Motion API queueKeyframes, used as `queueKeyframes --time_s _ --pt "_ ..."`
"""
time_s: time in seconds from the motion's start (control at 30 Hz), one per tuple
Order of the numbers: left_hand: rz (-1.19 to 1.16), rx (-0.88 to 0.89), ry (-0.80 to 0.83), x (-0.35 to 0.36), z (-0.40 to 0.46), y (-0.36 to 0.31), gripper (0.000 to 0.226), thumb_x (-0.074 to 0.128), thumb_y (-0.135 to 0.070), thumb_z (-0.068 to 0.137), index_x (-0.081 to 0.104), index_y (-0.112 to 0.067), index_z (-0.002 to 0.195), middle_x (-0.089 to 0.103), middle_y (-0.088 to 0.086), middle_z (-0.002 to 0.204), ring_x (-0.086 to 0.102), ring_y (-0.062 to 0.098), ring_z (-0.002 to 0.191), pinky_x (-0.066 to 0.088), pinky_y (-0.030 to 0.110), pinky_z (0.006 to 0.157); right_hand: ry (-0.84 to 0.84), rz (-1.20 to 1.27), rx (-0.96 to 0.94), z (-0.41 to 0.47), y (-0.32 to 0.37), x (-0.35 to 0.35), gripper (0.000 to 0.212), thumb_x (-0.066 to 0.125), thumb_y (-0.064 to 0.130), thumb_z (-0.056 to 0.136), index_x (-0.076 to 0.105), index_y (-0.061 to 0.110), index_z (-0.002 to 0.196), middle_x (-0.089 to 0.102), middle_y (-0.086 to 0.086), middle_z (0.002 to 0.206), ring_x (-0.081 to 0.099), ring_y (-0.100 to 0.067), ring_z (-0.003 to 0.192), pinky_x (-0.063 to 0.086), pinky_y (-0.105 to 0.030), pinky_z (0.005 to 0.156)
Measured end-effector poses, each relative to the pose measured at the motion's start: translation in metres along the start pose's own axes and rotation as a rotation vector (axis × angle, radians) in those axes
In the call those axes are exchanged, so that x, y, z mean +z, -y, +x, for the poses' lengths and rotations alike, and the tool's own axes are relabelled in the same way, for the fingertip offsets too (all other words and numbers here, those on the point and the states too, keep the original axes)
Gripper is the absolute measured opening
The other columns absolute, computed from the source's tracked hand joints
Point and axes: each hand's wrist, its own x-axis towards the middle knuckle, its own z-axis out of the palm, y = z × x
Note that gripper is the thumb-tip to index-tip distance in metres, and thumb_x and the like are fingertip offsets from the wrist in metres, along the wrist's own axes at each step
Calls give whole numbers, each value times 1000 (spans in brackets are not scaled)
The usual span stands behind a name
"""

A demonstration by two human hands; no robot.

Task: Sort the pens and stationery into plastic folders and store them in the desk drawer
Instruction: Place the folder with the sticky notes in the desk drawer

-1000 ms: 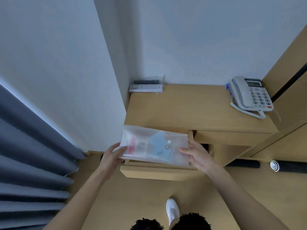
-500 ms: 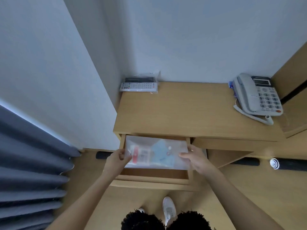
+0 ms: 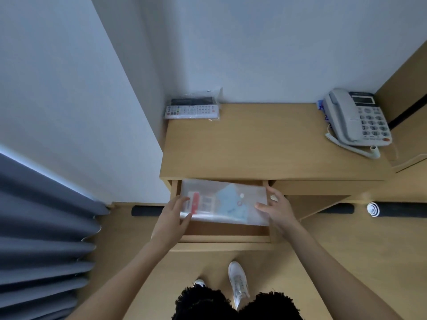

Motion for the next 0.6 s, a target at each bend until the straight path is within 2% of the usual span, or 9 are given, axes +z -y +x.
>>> queueKeyframes --time_s 0.07,0.17,0.23,0.3,0.37,0.47,0.6 --pt "117 80 -18 3 1 3 42 63 -20 87 53 -14 128 40 12 143 38 28 133 33 35 108 12 -36 -28 -2 1 0 56 68 -4 81 45 23 123 64 -2 98 65 -19 86 57 -25 64" --pt "119 195 -12 5 3 -9 39 63 -18 88 55 -18 126 38 11 146 36 27 134 27 27 106 14 -61 -54 -1 0 2 57 68 -4 81 44 22 126 60 -4 105 63 -22 95 57 -27 69" --pt "105 273 76 8 7 -18 42 64 -18 88 53 -22 128 37 6 147 37 23 134 27 24 105 9 -68 -73 2 -4 8 59 68 -4 80 45 21 128 59 -6 111 61 -23 101 57 -31 74" --pt "131 327 199 14 13 -23 49 65 -21 87 49 -24 133 33 4 150 33 24 137 28 30 109 8 -79 -87 6 -8 15 60 68 -3 80 45 19 131 58 -4 115 59 -24 108 55 -40 85" --pt "199 333 275 20 19 -26 54 64 -28 88 43 -28 138 26 0 153 24 21 141 22 33 113 3 -88 -95 8 -11 20 61 68 -2 81 44 18 134 59 0 113 58 -22 110 52 -46 92" --pt "276 303 323 23 28 -26 61 61 -29 90 33 -32 143 17 -2 157 13 21 144 16 37 116 -46 -165 -114 14 -17 23 60 68 4 82 44 19 135 59 -3 119 56 -22 113 49 -47 96" --pt "393 317 279 31 31 -25 61 54 -26 94 24 -33 147 13 -1 158 9 23 145 13 40 117 -78 -398 -171 18 -24 25 58 63 13 88 39 18 140 48 -2 138 46 -20 127 41 -39 105"
